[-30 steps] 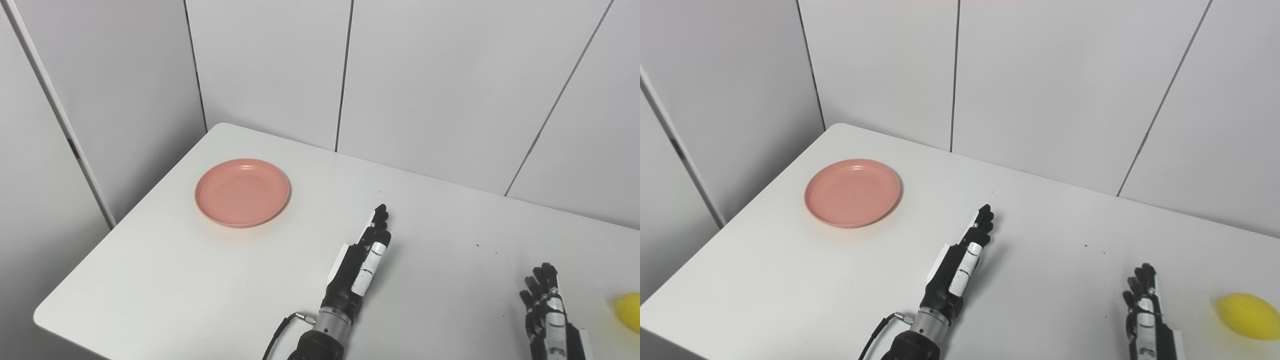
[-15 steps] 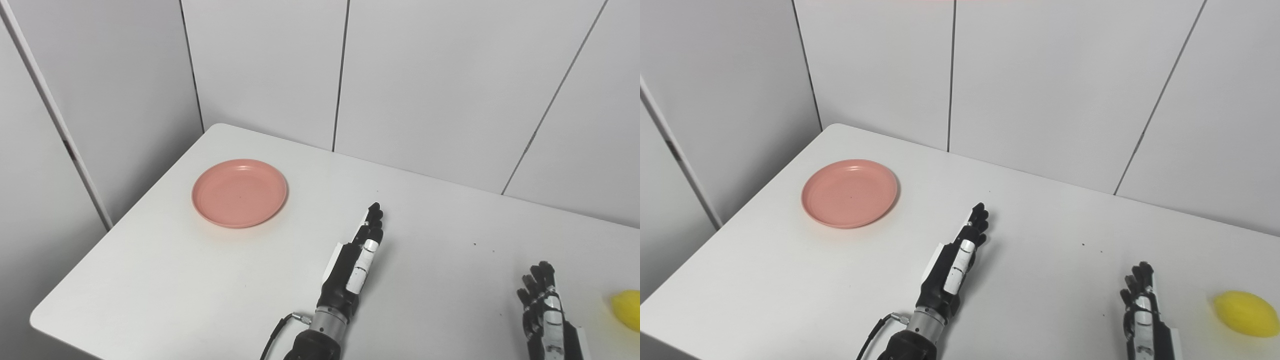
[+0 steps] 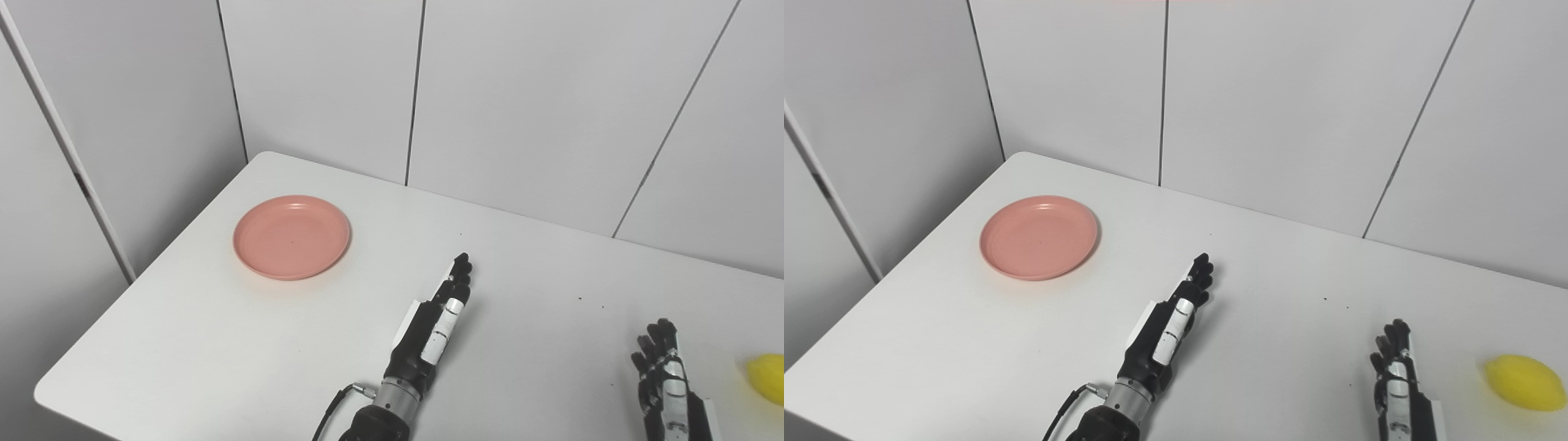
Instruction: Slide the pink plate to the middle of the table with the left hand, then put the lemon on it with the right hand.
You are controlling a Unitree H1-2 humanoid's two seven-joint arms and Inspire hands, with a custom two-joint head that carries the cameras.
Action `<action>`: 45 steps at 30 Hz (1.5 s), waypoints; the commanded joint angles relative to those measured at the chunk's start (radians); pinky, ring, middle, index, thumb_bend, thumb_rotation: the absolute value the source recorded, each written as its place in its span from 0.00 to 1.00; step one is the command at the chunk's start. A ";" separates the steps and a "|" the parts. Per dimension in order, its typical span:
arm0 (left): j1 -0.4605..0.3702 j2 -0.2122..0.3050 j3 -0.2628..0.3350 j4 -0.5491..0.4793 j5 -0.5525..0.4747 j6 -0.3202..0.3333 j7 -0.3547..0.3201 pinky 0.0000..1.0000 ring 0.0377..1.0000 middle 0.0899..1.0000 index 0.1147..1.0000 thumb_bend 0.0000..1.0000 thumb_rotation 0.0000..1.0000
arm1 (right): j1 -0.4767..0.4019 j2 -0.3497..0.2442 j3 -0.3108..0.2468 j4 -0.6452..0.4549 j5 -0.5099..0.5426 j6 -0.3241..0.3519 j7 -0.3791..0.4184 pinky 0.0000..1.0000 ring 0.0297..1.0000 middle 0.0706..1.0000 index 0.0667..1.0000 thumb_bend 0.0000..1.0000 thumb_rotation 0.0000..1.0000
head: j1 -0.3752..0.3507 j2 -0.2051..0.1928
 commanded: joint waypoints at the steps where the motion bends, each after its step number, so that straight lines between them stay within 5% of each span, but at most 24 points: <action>1: -0.023 0.008 0.001 -0.042 0.002 -0.023 -0.005 1.00 0.95 0.96 0.96 0.64 1.00 | 0.001 0.008 0.000 0.019 0.013 -0.063 0.010 1.00 1.00 1.00 1.00 0.63 1.00 | -0.001 0.001; 14: -0.128 0.115 0.087 -0.162 -0.020 0.082 -0.022 0.89 0.87 0.88 0.87 0.69 1.00 | 0.001 0.027 -0.002 0.013 -0.015 -0.051 -0.016 1.00 1.00 1.00 1.00 0.62 1.00 | -0.016 0.003; 18: -0.182 0.142 0.143 -0.219 -0.082 0.215 -0.028 0.92 0.87 0.86 0.84 0.70 1.00 | -0.005 0.028 -0.002 0.022 -0.006 -0.054 -0.008 1.00 1.00 1.00 1.00 0.63 1.00 | -0.011 0.001; 22: -0.221 0.174 0.183 -0.234 -0.125 0.261 -0.035 0.91 0.87 0.86 0.83 0.69 1.00 | -0.007 0.030 -0.003 0.027 0.002 -0.054 -0.006 1.00 1.00 1.00 1.00 0.64 1.00 | -0.010 0.000; 37: -0.284 0.305 0.293 -0.128 -0.138 0.194 -0.032 0.76 0.77 0.76 0.74 0.70 1.00 | -0.006 0.028 -0.002 0.045 0.004 -0.071 0.001 1.00 1.00 1.00 1.00 0.64 1.00 | -0.004 -0.012; 45: -0.318 0.406 0.318 -0.006 -0.032 0.104 0.004 0.82 0.76 0.74 0.73 0.71 1.00 | -0.007 0.020 -0.005 0.059 0.009 -0.084 0.010 1.00 1.00 1.00 1.00 0.65 1.00 | 0.002 -0.017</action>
